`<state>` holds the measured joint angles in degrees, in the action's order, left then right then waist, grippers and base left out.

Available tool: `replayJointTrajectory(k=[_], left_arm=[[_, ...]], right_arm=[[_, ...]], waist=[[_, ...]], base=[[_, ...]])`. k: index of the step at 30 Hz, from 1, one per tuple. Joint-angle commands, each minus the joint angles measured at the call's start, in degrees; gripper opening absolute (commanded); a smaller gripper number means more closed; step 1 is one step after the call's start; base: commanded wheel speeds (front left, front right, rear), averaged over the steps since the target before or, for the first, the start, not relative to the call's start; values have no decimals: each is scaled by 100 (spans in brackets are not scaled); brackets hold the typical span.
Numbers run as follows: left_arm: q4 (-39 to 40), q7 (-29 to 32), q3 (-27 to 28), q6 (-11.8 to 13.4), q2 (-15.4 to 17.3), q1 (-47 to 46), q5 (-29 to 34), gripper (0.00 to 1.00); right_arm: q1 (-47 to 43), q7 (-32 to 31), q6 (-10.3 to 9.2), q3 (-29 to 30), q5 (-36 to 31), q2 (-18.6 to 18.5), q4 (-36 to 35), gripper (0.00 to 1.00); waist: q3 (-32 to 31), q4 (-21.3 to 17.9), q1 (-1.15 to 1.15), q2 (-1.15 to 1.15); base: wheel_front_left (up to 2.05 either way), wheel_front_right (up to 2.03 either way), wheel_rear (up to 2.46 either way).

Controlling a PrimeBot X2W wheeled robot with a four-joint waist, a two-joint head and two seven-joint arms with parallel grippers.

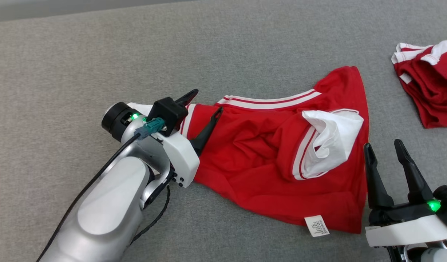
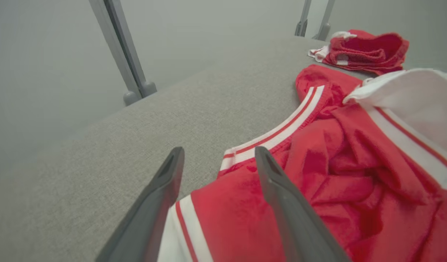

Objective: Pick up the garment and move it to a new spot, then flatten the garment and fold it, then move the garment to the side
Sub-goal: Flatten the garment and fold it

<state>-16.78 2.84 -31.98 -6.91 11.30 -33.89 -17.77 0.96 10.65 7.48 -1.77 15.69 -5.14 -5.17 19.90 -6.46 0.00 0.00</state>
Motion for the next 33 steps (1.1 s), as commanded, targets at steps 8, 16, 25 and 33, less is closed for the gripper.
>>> replayJointTrajectory(k=[8,16,25,33], left_arm=[[-1153,656,-986,-55,368,-825,-474,100],[-1560,884,-1089,-52,575,-1009,-926,0],[-1963,145,-277,511,605,-685,-1531,0],[-1881,-613,519,955,765,122,-2162,0]], right_arm=[[244,244,4,-96,63,81,268,100],[244,332,4,-82,83,118,363,100],[303,401,4,-32,107,123,435,100],[273,321,4,82,28,-20,373,100]], waist=[[249,-490,0,0],[285,-500,0,0],[244,-374,0,0],[128,-34,0,0]], base=[[0,0,0],[0,0,0],[0,0,0],[0,0,0]])
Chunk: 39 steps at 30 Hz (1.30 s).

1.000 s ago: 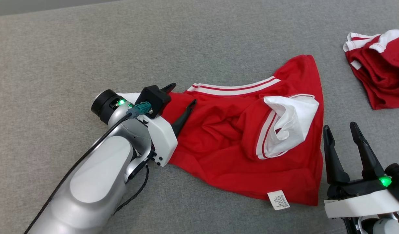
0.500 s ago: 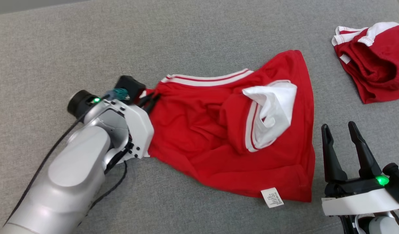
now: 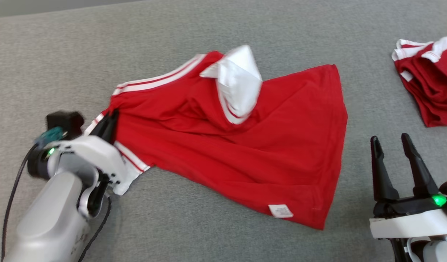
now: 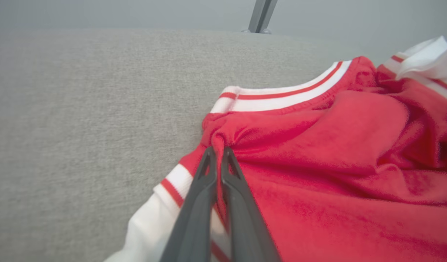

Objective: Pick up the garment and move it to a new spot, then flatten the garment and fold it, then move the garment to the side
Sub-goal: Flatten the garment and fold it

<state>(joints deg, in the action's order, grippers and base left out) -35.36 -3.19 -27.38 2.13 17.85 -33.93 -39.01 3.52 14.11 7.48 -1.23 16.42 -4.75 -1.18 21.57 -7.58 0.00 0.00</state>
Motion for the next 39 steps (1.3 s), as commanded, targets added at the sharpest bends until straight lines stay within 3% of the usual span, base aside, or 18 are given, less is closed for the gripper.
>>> replayJointTrajectory(k=[1,7,12,13,14,19,20,26,32,39], left_arm=[[39,-123,158,110,128,251,-110,0],[395,-629,558,463,187,938,-354,0],[724,-901,695,565,106,1379,-456,0],[810,-966,719,597,84,1429,-435,74],[903,-1021,727,592,70,1482,-389,100],[1388,-1170,882,692,6,1657,-131,100],[1719,-1192,1034,799,-79,1763,78,100],[2532,-1191,1444,889,-223,2101,843,100],[2876,-1193,1578,834,-187,2492,1379,100],[3045,-1194,1601,781,-101,2982,1488,100]], right_arm=[[16,-42,4,42,-40,-66,-42,100],[8,-131,4,204,-62,-154,-114,100],[12,-194,4,250,-57,-206,-112,100],[7,-208,4,242,-59,-214,-113,100],[6,-224,4,238,-65,-217,-115,100],[-23,-298,4,207,-101,-223,-120,100],[-42,-342,4,192,-102,-222,-135,100],[-144,-453,4,151,-163,-249,-144,100],[-312,-571,4,163,-182,-266,-105,100],[-572,-699,4,177,-151,-231,-80,100]], waist=[[-56,127,0,0],[-121,372,0,0],[-221,489,0,0],[-251,505,0,0],[-285,513,0,0],[-458,535,0,0],[-547,541,0,0],[-783,564,0,0],[-1044,632,0,0],[-1287,703,0,0]], base=[[0,0,0],[0,0,0],[0,0,0],[0,0,0],[0,0,0],[0,0,0],[0,0,0],[0,0,0],[0,0,0],[0,0,0]])
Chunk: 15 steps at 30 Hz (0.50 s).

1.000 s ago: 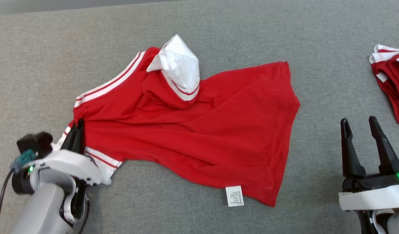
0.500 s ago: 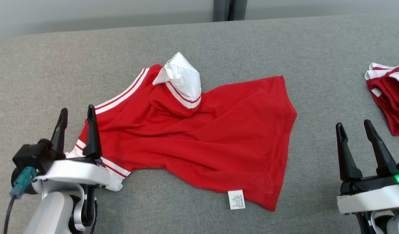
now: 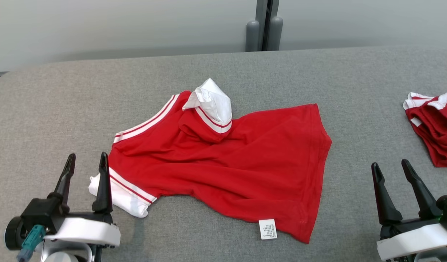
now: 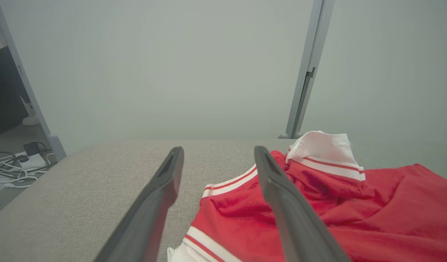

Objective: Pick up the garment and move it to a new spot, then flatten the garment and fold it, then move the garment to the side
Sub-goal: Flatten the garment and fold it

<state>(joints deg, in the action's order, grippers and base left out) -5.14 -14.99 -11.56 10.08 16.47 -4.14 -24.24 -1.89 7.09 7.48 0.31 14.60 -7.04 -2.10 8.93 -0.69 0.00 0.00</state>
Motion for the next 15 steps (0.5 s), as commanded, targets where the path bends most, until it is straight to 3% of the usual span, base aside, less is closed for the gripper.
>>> replayJointTrajectory(k=[1,15], left_arm=[[31,-14,20,-13,39,55,0,100],[244,130,-64,56,76,215,-43,100]], right_arm=[[-61,-4,4,22,36,4,7,100],[-100,-83,4,28,77,4,14,100]], waist=[[-43,20,0,0],[-110,93,0,0]], base=[[0,0,0],[0,0,0]])
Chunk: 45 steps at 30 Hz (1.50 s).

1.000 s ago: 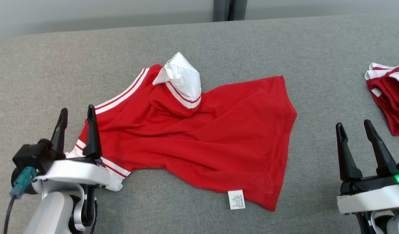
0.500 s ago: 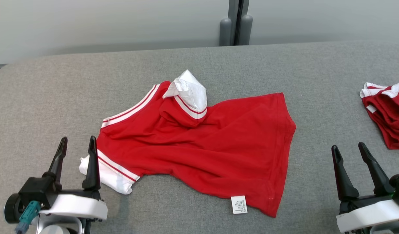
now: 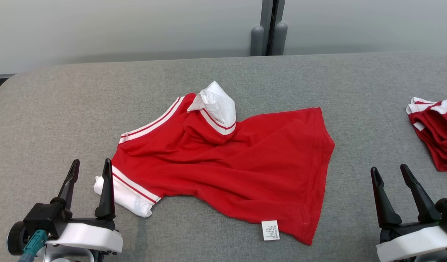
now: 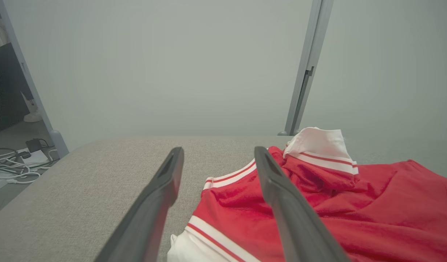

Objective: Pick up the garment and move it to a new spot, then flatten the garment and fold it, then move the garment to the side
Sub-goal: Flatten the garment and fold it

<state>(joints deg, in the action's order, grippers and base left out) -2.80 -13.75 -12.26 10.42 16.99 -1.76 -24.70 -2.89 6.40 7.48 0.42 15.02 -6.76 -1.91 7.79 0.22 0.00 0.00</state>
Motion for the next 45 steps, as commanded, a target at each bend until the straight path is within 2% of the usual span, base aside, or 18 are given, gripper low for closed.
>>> replayJointTrajectory(k=[1,12,19,25,26,28,29,36,45], left_arm=[[15,2,1,17,27,-35,-3,100],[73,10,-132,-68,-22,-312,37,100],[44,-48,-234,-154,-80,-567,95,100],[-34,-95,-241,-192,-174,-676,113,100],[-53,-106,-226,-207,-201,-706,110,100],[-68,-114,-213,-222,-226,-731,112,100],[-76,-121,-204,-230,-234,-741,115,100],[-120,-139,-138,-278,-312,-818,157,100],[-104,-143,-31,-408,-423,-986,259,100]], right_arm=[[8,-10,4,22,39,-23,1,100],[305,-63,4,-193,180,-190,468,100],[615,-7,4,-611,394,-290,1370,100],[908,-6,4,-927,646,-372,2138,100],[1001,-78,4,-1016,741,-387,2374,87],[1099,-66,4,-1090,837,-408,2545,12],[1149,-93,4,-1147,877,-422,2620,0],[1695,61,0,-1274,1035,-701,2867,0],[2682,200,2,-1048,1052,-1225,3114,0]], waist=[[11,9,0,0],[287,311,0,0],[554,654,0,0],[675,793,0,0],[699,812,0,0],[721,828,0,0],[732,833,0,0],[842,851,0,0],[1115,882,0,0]], base=[[0,0,0],[0,0,0],[0,0,0],[0,0,0],[0,0,0],[0,0,0],[0,0,0],[0,0,0],[0,0,0]])
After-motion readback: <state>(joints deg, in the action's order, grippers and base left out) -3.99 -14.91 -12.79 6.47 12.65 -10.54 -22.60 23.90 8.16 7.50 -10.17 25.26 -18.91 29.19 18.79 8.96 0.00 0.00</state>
